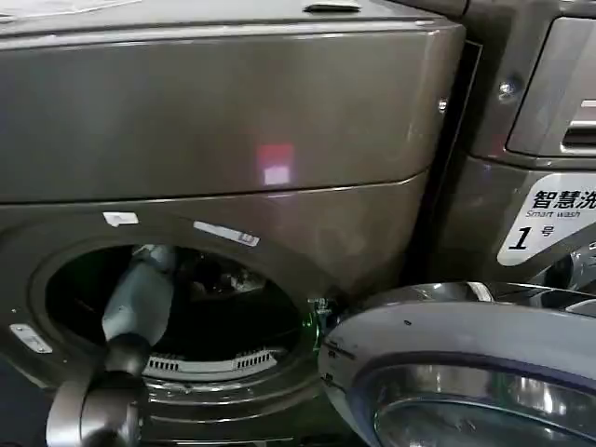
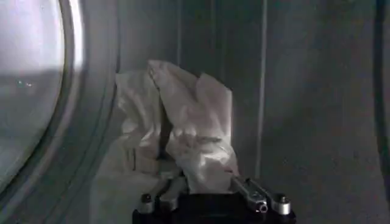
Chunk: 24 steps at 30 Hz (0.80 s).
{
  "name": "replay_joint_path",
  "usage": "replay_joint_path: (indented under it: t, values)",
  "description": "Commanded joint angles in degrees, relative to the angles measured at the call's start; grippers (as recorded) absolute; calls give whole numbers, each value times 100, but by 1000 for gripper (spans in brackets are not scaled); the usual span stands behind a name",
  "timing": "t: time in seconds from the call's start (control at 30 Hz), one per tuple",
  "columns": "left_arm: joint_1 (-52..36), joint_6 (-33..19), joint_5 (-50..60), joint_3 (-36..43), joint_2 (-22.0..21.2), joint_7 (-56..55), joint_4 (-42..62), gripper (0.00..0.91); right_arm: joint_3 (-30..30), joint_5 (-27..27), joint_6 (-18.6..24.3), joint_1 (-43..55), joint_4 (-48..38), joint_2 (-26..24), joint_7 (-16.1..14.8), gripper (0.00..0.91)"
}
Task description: Grasp the clothes from the dryer.
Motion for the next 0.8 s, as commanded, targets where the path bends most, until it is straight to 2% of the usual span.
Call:
replay_joint_path:
  t: [0.03, 0.13, 0.23, 0.27, 0.37, 0.4, 0.47, 0.53, 0.6, 0.67, 0.8]
  values:
    - [228, 153, -1961, -138, -209, -2343, -880, 0, -50, 107, -72, 13, 129, 52, -37, 907]
    - [299, 383, -2354, -112, -373, -3501, -1188, 0, -81, 115, -116, 21, 198, 44, -77, 907]
    - [464, 470, -2555, -82, -431, -3934, -1595, 0, -113, 104, -179, 32, 279, 46, -72, 907]
    - [531, 707, -2748, -76, -444, -4097, -1699, 0, -117, 85, -196, 37, 289, 49, -77, 907]
    - [658, 924, -3090, -45, -578, -4882, -2219, 0, -144, 68, -164, 49, 285, 48, -92, 907]
    - [699, 1136, -3237, -34, -619, -5118, -2354, 0, -157, 72, -134, 67, 288, 50, -78, 907]
    - [789, 1458, -3804, -28, -681, -5495, -2636, 0, -159, -36, -299, 83, 374, 66, -35, 907]
    - [928, 1729, -4310, 6, -780, -5885, -2928, 0, -113, -38, -735, 93, 627, 99, 40, 907]
    - [1042, 1897, -4561, 42, -867, -6250, -3169, 0, -151, -11, -581, 121, 645, 122, 65, 907]
    - [1167, 2080, -4978, 96, -918, -6484, -3393, 0, -275, 190, -61, 120, 566, 156, 21, 907]
    - [1308, 2068, -5169, 140, -1005, -6766, -3603, 0, -260, 151, -36, 117, 534, 191, -30, 907]
